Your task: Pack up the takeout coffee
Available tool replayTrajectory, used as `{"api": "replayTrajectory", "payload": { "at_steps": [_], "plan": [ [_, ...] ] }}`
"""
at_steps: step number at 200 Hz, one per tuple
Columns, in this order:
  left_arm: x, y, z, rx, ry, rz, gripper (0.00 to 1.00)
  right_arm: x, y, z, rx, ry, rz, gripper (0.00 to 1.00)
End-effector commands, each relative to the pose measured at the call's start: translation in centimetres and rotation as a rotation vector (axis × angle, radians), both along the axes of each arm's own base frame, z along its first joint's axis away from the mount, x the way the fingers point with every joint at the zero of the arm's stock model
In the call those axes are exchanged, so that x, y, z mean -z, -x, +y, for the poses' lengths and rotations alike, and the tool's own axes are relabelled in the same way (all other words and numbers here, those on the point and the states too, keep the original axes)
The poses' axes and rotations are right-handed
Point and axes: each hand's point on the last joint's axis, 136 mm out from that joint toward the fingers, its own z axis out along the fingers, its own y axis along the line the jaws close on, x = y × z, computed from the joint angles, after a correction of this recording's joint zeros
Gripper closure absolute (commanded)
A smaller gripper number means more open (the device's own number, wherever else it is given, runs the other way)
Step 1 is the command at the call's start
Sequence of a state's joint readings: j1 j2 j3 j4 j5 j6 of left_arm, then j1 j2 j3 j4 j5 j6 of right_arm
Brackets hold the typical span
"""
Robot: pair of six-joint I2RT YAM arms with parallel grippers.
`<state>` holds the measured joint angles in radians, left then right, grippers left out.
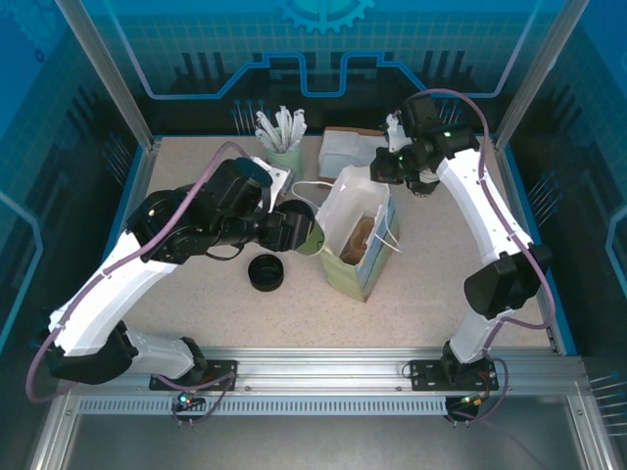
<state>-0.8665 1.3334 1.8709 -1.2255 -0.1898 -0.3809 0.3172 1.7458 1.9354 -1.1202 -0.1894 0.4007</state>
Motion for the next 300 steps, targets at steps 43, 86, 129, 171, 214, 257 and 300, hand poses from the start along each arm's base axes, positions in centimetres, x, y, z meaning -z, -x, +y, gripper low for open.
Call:
{"api": "replayTrajectory", "payload": {
  "at_steps": [43, 86, 129, 171, 214, 257, 300],
  "plan": [
    [-3.5, -0.8, -0.3, 0.020, 0.050, -0.103, 0.36, -1.4, 2.5, 2.4, 0.025, -0.071, -0.012, 1.00],
    [-3.1, -1.6, -1.2, 0.029, 0.036, -0.109, 0.36, -1.6, 3.3, 2.8, 0.033, -0.089, -0.029, 1.00],
    [-2.4, -2.5, -2.1, 0.036, 0.015, -0.110, 0.35, -1.5, 3.5, 3.4, 0.020, -0.097, -0.047, 1.00],
    [-1.5, -3.5, -2.7, 0.030, 0.006, -0.135, 0.36, -2.3, 3.0, 3.8, 0.008, -0.107, -0.081, 1.00],
    [-0.1, -4.3, -3.6, 0.029, 0.016, -0.157, 0.36, -3.1, 2.6, 4.7, -0.023, -0.112, -0.120, 1.00],
    [1.3, -4.8, -3.8, 0.030, 0.031, -0.195, 0.35, -3.6, 2.5, 5.4, -0.087, -0.097, -0.175, 1.00],
    [3.3, -5.6, -4.3, 0.026, 0.019, -0.211, 0.36, -4.7, 2.7, 5.5, -0.123, -0.095, -0.221, 1.00]
  ]
}}
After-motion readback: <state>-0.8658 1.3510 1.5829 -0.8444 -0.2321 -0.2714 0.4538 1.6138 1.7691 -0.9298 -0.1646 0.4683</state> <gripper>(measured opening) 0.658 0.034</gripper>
